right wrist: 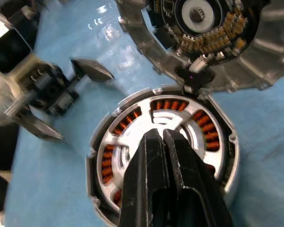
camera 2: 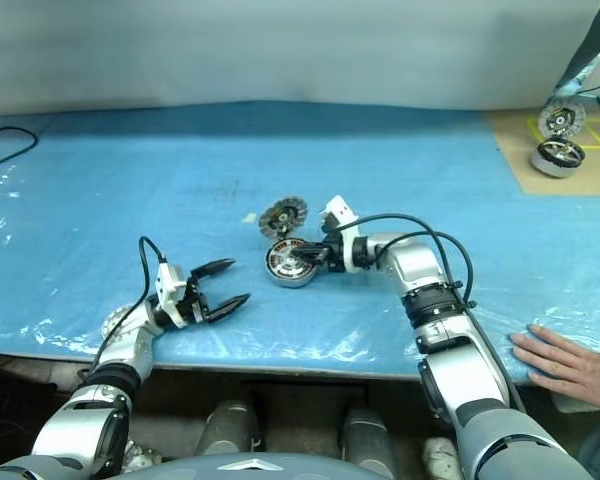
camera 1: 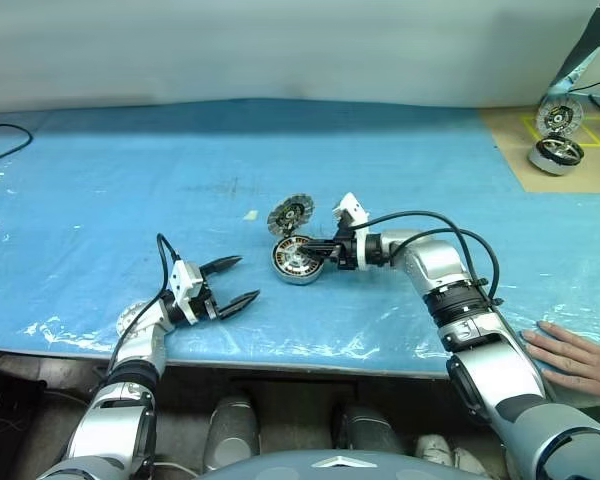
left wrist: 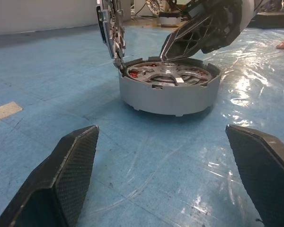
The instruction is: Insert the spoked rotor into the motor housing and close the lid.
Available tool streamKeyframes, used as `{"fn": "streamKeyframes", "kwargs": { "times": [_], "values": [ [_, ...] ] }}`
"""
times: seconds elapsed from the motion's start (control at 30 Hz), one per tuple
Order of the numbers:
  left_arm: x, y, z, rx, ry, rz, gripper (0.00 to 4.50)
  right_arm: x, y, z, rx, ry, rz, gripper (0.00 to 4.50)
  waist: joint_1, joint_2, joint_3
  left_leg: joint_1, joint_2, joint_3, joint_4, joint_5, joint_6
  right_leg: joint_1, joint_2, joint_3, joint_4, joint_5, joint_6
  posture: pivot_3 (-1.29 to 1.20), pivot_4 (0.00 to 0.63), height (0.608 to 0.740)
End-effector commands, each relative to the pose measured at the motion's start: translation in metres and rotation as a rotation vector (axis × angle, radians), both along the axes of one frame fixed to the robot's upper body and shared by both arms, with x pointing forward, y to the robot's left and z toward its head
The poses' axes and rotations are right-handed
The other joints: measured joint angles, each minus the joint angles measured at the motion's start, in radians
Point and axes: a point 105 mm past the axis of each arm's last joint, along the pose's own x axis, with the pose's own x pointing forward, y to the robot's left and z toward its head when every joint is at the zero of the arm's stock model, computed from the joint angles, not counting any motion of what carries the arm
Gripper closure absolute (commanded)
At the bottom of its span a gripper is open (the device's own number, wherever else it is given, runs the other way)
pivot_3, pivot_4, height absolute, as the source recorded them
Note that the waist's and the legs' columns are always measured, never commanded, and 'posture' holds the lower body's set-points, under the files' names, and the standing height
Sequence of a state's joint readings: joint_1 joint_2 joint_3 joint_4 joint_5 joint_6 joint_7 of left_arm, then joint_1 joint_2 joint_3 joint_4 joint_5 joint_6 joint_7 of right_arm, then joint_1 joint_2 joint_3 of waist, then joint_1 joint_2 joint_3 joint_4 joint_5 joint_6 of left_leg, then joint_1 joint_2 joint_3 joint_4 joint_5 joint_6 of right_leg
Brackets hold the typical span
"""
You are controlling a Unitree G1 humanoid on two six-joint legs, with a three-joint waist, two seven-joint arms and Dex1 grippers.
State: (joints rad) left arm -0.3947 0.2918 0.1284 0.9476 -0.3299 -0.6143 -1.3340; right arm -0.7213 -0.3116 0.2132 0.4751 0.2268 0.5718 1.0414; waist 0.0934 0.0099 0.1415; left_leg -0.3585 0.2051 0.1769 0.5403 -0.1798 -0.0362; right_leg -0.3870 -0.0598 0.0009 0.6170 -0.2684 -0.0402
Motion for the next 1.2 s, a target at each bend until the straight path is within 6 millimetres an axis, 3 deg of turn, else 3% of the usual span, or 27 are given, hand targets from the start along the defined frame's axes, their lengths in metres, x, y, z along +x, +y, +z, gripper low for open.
{"fn": "streamKeyframes", "kwargs": {
  "times": [0.03,0.23,0.5,0.53,0.6,0.63,0.67,0.73,0.97,1.2],
  "values": [
    [-0.007,0.001,-0.018,0.007,0.088,0.008,0.00,-0.004,0.003,0.004,0.028,0.009,0.025,4.42,0.000,0.000,0.000,0.001,0.000,0.000,0.000,0.000,0.000,0.001,0.000,0.000,0.000,0.000,0.000,0.00,0.150,0.740],
    [-0.003,0.006,-0.016,-0.052,0.097,0.071,0.00,-0.005,0.010,0.049,0.204,-0.030,0.051,4.42,0.002,0.001,0.001,-0.001,0.000,0.000,0.000,0.000,0.000,-0.001,0.000,0.000,0.000,0.000,0.000,0.00,0.150,0.740],
    [0.002,0.014,-0.013,-0.194,0.127,0.173,0.00,-0.016,0.003,0.064,0.222,-0.063,0.035,4.42,0.003,0.001,0.001,-0.001,0.000,0.000,0.000,0.000,0.000,-0.001,0.000,0.000,0.000,0.000,0.000,0.00,0.150,0.740],
    [0.013,0.011,0.005,-0.216,0.093,0.176,0.17,-0.017,0.000,0.063,0.220,-0.062,0.019,4.48,0.003,0.001,0.001,-0.001,0.000,0.000,-0.001,0.000,0.000,-0.001,0.000,0.000,-0.001,0.000,0.000,0.00,0.150,0.740],
    [0.061,-0.015,0.105,-0.274,-0.022,0.161,0.59,-0.021,-0.003,0.060,0.218,-0.055,0.000,4.50,0.010,-0.005,0.008,-0.002,0.000,0.000,-0.001,0.000,0.000,-0.002,0.000,0.000,-0.001,0.000,0.000,0.00,0.150,0.740],
    [0.072,-0.025,0.138,-0.282,-0.047,0.160,0.92,-0.023,-0.004,0.059,0.217,-0.053,-0.005,4.50,0.015,-0.014,0.015,-0.010,0.001,0.000,0.001,0.000,0.000,-0.006,0.000,-0.003,0.001,0.000,0.000,0.00,0.150,0.740],
    [0.081,-0.028,0.155,-0.288,-0.048,0.175,1.26,-0.025,-0.005,0.058,0.220,-0.048,-0.010,4.50,0.019,-0.020,0.022,-0.017,0.002,0.000,0.002,0.000,0.000,-0.010,0.000,-0.007,0.004,0.000,0.000,0.00,0.150,0.740],
    [0.095,-0.026,0.161,-0.275,-0.030,0.222,1.97,-0.028,-0.005,0.055,0.220,-0.041,-0.025,4.50,0.014,-0.022,0.025,-0.031,0.003,-0.001,0.011,0.005,0.000,-0.017,0.002,-0.014,0.006,0.005,0.001,0.00,0.150,0.740],
    [0.118,-0.055,0.175,-0.261,-0.012,0.161,4.44,-0.036,-0.009,0.052,0.220,-0.032,-0.061,4.50,-0.017,-0.020,0.025,-0.029,0.000,-0.002,0.010,0.006,0.002,-0.015,0.005,-0.009,-0.003,0.011,0.008,0.00,0.150,0.740],
    [0.123,-0.062,0.174,-0.244,-0.010,0.129,4.44,-0.038,-0.019,0.049,0.212,-0.041,-0.124,4.50,0.008,-0.021,0.026,-0.040,0.000,-0.007,0.015,0.004,-0.001,-0.018,0.003,-0.018,-0.001,0.011,0.007,0.00,0.150,0.740]
  ]
}}
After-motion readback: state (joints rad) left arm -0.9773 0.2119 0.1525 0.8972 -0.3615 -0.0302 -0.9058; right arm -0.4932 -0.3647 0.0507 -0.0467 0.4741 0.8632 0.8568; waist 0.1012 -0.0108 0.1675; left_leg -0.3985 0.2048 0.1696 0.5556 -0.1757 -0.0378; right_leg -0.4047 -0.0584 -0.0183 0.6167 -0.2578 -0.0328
